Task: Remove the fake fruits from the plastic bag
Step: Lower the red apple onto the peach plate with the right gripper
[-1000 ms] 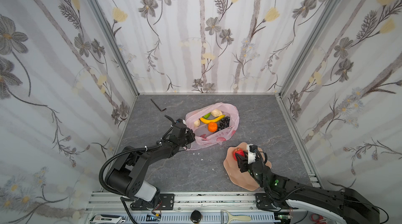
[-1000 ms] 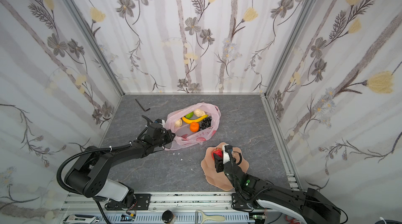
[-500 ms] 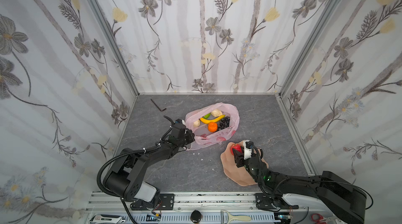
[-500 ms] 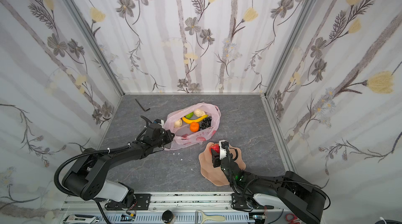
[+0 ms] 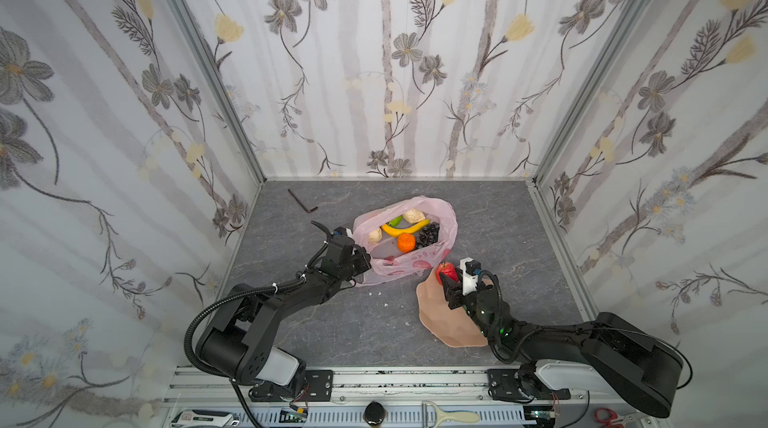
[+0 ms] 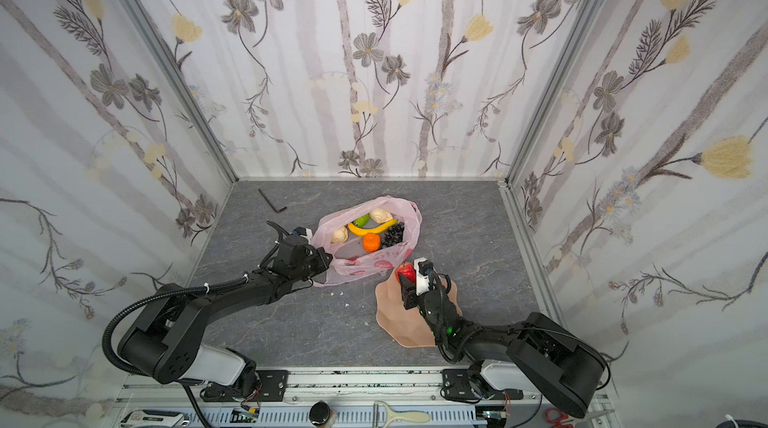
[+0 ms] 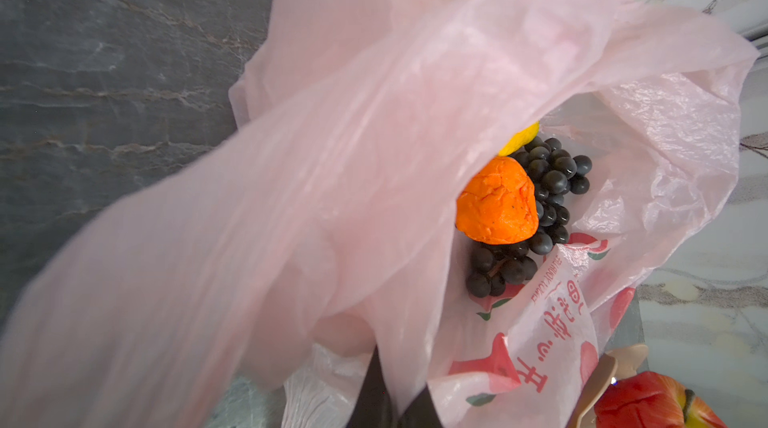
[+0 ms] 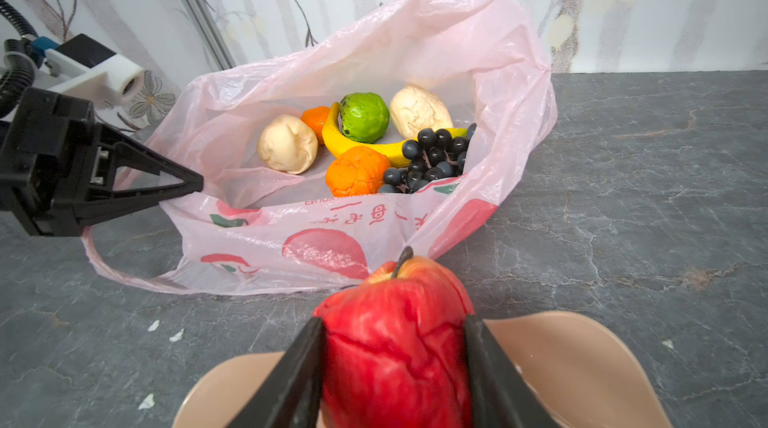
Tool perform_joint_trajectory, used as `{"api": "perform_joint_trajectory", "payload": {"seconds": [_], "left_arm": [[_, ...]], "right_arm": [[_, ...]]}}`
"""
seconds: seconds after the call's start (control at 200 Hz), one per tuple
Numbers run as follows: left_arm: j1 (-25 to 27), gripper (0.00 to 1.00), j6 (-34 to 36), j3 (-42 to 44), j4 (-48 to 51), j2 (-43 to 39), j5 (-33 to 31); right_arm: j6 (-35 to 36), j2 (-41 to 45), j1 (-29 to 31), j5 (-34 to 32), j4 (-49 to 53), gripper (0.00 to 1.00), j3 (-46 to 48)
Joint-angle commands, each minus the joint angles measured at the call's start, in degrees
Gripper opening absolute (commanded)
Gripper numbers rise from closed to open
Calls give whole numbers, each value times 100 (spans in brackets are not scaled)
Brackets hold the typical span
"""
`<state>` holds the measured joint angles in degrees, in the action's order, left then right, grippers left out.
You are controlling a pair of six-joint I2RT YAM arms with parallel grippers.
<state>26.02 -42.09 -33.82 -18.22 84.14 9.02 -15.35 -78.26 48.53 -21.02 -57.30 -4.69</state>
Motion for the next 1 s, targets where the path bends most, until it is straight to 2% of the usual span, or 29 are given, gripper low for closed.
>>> {"api": "perform_joint_trajectory", "payload": {"seconds": [0.0, 0.195, 0.42, 0.61, 0.764, 0.994], "left_arm": [[-17, 0, 22, -2, -90, -21, 8], [-27, 0, 69, 8, -90, -106, 12], [-28, 0, 69, -52, -94, -69, 30], [-30, 0, 51, -80, -91, -71, -27], [-36, 0, 66, -39, -92, -115, -94], [-62, 0, 102, 16, -90, -160, -131]], "right_arm": [[65, 465, 268, -56, 254, 50, 101], [-336, 1231, 866, -589, 734, 50, 533], [-518, 1574, 1031, -969, 687, 51, 955], [-683, 1128, 1035, -1073, 581, 51, 951], [-897, 1023, 1098, -956, 889, 51, 812], [-1180, 833, 1113, -1157, 1228, 56, 768]]}}
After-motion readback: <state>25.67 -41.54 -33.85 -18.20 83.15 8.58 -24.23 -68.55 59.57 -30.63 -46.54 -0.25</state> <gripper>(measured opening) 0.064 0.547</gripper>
